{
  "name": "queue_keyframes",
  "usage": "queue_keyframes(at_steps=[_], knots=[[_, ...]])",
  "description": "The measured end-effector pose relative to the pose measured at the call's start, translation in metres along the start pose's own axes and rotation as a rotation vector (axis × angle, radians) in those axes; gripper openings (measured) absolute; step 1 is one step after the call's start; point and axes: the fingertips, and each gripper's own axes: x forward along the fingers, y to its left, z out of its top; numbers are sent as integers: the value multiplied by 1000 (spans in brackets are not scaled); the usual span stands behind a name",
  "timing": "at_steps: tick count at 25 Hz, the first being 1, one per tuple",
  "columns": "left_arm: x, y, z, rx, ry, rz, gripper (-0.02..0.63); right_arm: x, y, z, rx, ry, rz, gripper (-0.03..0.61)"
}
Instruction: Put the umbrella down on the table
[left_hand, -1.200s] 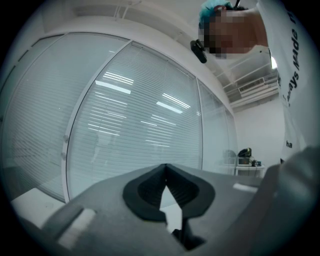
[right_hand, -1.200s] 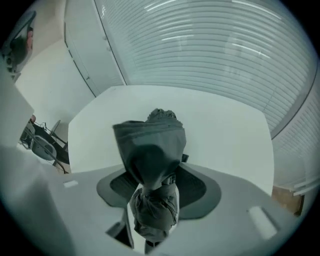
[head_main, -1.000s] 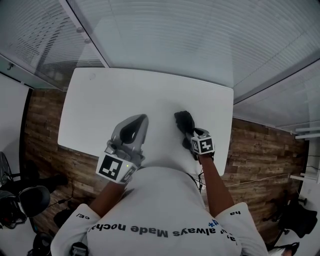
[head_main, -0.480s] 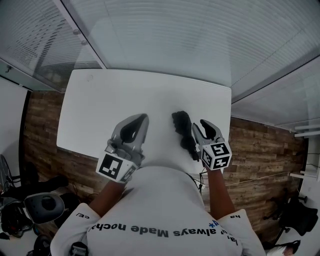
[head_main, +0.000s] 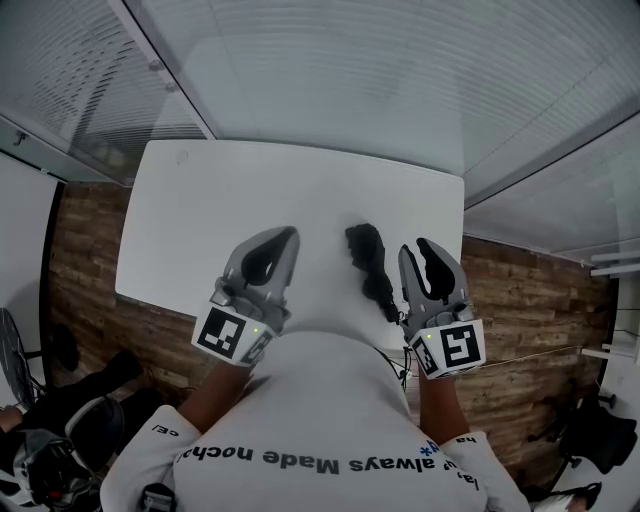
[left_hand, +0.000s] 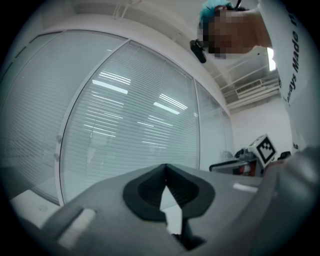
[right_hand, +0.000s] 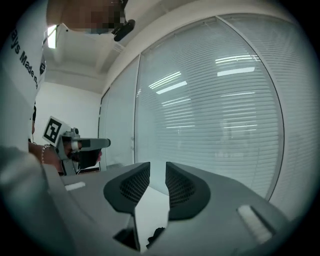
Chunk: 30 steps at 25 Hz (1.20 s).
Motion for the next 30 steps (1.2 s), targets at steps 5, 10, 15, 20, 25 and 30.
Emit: queue_keyframes(at_steps=[5, 10, 15, 20, 25, 30], knots=[[0, 0, 2, 5, -3, -2, 3, -10, 9, 20, -26, -40, 11, 95], [1, 0, 2, 4, -3, -4, 3, -11, 15, 25, -47, -48, 27, 89], [0, -3, 1, 6, 1, -5, 3, -13, 18, 25, -48, -46, 28, 87], [1, 0, 0, 3, 3, 0, 3, -11, 17, 24, -46, -41, 25, 86], [-1, -2, 0, 1, 1, 3, 3, -14, 16, 23, -45, -39, 20, 86], [-2, -1, -2, -2, 2, 4, 3, -13, 16, 20, -38, -36, 18, 84]])
